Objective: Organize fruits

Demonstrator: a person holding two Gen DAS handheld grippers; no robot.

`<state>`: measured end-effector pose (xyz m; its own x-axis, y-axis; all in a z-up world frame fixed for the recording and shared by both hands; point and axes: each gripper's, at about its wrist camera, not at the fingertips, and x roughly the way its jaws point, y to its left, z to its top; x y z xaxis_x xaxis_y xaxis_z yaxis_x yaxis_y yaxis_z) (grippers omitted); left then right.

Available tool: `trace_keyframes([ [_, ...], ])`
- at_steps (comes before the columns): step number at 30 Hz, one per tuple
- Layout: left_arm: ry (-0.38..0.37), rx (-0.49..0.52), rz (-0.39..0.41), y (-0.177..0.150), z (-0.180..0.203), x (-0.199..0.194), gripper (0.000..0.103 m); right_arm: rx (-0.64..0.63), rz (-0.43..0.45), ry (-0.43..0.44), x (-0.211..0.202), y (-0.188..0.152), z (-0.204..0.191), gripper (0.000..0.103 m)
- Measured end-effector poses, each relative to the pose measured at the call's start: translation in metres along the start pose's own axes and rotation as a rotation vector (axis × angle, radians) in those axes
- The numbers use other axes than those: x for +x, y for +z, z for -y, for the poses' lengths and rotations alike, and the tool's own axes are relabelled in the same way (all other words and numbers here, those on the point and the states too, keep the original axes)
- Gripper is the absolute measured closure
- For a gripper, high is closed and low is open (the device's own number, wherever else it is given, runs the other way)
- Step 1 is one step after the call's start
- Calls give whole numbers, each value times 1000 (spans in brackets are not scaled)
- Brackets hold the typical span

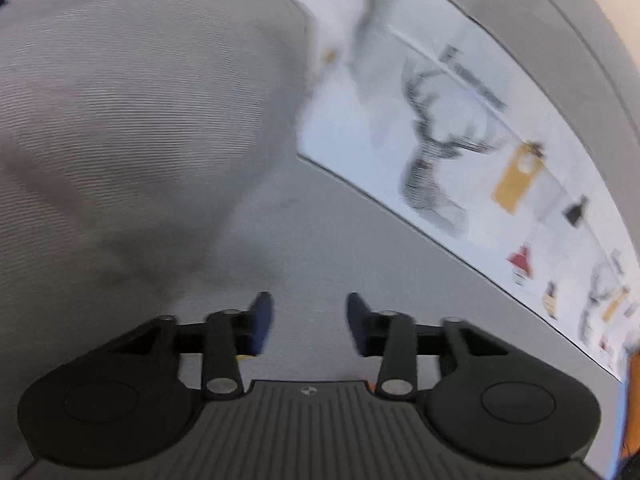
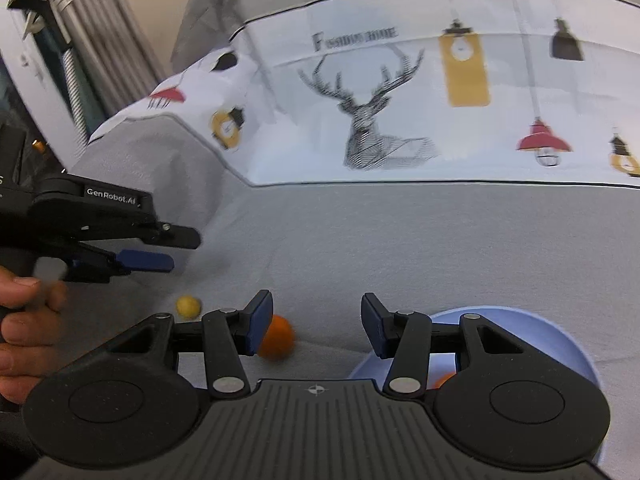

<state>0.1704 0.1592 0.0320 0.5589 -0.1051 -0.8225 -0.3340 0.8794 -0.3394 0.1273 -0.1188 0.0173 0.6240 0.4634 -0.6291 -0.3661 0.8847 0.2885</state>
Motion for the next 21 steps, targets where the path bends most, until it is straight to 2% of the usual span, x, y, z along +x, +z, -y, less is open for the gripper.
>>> trace_keyframes([
  [3,50,-21,5,1,-6,5,66,-50,-53,44,11,2,-14,52],
  [6,106,28,-29,0,-1,14,65,-164,-101,62,24,-3,-35,51],
  [11,331,257,-99,-13,23,38,65,-329,-167,-12,49,-13,-54,51],
  [14,433,374,-121,-23,33,48,65,-449,-196,-87,56,-20,-63,51],
  [17,504,457,-131,-28,38,54,67,-530,-213,-110,56,-25,-69,51],
  [21,548,509,-135,-33,39,59,70,-621,-225,-154,54,-33,-73,51],
])
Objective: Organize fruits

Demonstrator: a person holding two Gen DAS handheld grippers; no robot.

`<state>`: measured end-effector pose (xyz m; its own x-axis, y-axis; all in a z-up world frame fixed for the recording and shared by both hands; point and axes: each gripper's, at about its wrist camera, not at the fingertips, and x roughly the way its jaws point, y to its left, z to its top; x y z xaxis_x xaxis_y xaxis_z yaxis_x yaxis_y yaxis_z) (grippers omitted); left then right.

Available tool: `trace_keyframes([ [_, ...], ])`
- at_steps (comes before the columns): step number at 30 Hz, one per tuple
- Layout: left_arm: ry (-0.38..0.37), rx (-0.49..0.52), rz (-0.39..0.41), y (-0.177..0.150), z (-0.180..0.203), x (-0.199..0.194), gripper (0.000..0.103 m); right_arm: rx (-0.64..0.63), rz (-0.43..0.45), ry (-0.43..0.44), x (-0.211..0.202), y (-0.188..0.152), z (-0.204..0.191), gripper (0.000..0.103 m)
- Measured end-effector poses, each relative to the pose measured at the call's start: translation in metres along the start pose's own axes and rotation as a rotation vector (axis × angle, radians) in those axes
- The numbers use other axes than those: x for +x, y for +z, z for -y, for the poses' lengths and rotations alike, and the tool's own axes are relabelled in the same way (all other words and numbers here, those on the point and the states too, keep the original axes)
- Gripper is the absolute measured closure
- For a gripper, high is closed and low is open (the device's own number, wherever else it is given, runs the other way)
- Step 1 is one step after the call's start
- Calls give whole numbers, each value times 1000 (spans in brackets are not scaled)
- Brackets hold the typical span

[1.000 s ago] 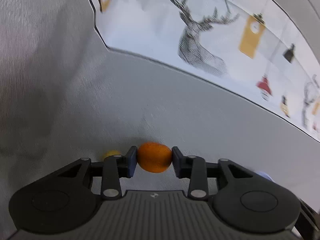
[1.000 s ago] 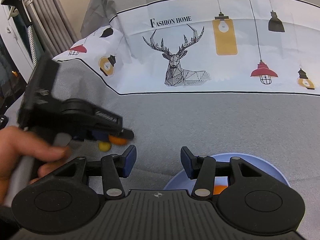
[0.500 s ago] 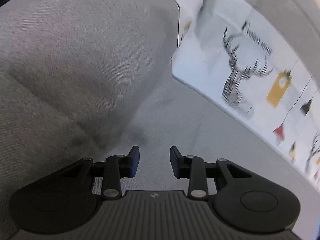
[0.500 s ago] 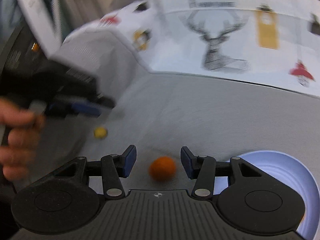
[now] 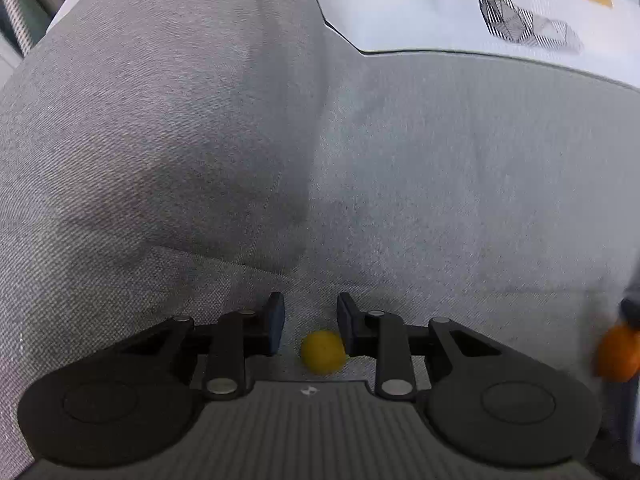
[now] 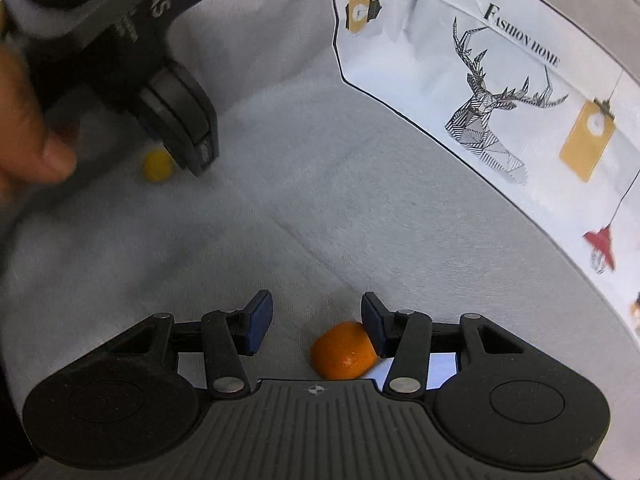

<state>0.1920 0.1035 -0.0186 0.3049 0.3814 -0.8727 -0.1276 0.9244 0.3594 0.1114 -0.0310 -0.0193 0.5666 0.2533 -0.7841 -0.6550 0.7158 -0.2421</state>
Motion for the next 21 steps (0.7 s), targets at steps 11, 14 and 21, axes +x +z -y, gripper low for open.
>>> trace_keyframes([
  [11,-5,-54,49,-2,-10,-6,101,-56,-19,-80,8,-8,-1,66],
  [14,-103,-124,97,-3,-19,-21,101,-15,7,-58,3,-6,3,67],
  [21,-533,-433,74,-17,-60,-27,101,270,115,159,-14,2,30,67],
])
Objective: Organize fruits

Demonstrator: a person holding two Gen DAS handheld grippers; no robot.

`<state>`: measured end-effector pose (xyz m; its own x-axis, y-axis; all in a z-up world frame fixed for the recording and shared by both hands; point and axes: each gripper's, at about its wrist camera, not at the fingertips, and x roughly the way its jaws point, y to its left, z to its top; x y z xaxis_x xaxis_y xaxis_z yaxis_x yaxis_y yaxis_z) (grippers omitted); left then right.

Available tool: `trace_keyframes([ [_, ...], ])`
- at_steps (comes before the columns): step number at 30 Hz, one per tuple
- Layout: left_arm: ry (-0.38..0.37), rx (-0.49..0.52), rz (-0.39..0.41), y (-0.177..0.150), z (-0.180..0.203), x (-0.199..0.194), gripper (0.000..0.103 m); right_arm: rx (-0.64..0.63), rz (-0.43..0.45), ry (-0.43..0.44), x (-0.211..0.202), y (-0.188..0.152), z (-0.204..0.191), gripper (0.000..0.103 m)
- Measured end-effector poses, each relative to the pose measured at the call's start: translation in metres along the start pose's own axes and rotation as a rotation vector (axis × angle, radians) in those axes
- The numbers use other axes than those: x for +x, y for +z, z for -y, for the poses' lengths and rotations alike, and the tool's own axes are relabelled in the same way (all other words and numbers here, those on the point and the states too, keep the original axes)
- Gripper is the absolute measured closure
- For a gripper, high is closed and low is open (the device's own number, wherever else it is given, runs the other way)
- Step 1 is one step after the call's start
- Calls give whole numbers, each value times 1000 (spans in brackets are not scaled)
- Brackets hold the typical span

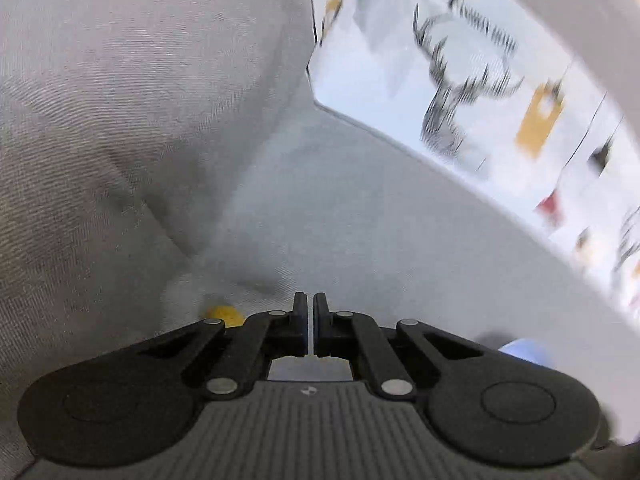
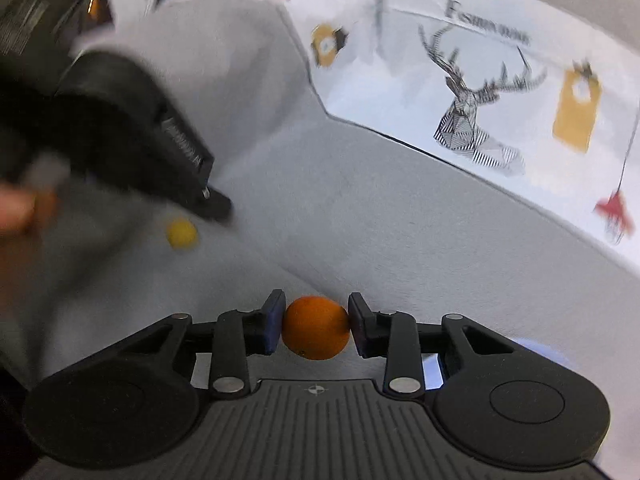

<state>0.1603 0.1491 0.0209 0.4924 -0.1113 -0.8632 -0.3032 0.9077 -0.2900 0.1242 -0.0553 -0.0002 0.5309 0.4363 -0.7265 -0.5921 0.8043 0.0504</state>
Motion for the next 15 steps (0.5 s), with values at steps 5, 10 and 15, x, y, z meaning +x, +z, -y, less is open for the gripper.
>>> trace_keyframes([
  [5,-28,-100,43,8,-19,-7,97,128,-14,61,1,-1,13,67],
  [10,26,-91,59,4,-19,-17,77,114,-19,68,4,0,8,67],
  [15,184,-2,-9,-2,-11,1,71,90,-44,60,8,2,8,67],
])
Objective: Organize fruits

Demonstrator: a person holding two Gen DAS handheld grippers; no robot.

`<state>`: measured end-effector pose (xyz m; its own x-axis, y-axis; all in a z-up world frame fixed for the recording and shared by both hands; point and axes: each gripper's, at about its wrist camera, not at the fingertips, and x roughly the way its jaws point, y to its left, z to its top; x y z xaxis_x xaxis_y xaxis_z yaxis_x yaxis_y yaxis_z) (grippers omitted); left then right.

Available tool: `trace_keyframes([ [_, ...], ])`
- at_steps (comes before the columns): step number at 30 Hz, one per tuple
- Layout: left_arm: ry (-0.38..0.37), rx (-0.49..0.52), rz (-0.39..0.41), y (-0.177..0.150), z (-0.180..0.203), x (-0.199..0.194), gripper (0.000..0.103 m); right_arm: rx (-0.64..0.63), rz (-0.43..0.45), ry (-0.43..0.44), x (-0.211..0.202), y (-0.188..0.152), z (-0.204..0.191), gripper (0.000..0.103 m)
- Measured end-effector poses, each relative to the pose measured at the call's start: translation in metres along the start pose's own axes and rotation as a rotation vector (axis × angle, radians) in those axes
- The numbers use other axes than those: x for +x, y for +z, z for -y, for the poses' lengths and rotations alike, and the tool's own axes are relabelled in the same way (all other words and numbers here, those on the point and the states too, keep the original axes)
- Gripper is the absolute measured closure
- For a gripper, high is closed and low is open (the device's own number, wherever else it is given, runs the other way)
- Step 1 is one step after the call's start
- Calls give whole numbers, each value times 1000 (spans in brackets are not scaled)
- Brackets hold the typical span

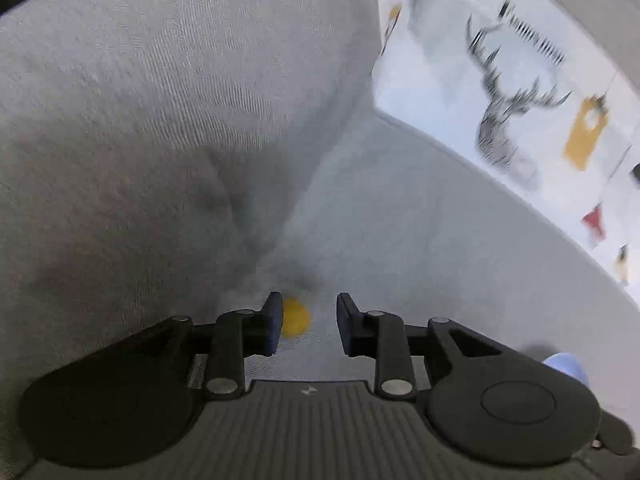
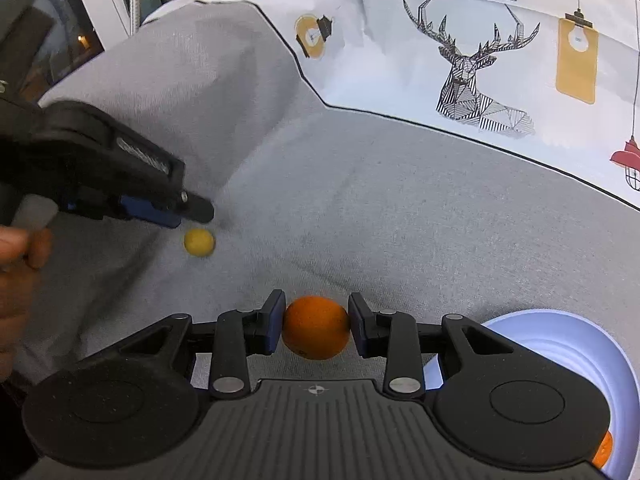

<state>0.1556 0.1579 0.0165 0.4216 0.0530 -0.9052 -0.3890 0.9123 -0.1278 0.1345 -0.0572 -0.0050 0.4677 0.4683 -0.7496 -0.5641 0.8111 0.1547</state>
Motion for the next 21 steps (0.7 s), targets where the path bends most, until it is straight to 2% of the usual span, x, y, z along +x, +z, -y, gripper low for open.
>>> trace_keyframes([
  [4,77,58,-40,-3,9,14,68,-30,-30,-3,-1,2,-2,67],
  [7,105,75,-59,-4,12,22,68,-40,-49,-12,1,0,-1,67],
  [10,131,96,-52,-5,11,23,74,-47,-58,-19,3,-1,-2,67],
  [16,60,134,41,-10,17,0,75,-58,-19,-10,-7,0,-6,67],
  [21,-38,127,100,-25,16,-31,75,1,97,-17,-45,2,0,67],
])
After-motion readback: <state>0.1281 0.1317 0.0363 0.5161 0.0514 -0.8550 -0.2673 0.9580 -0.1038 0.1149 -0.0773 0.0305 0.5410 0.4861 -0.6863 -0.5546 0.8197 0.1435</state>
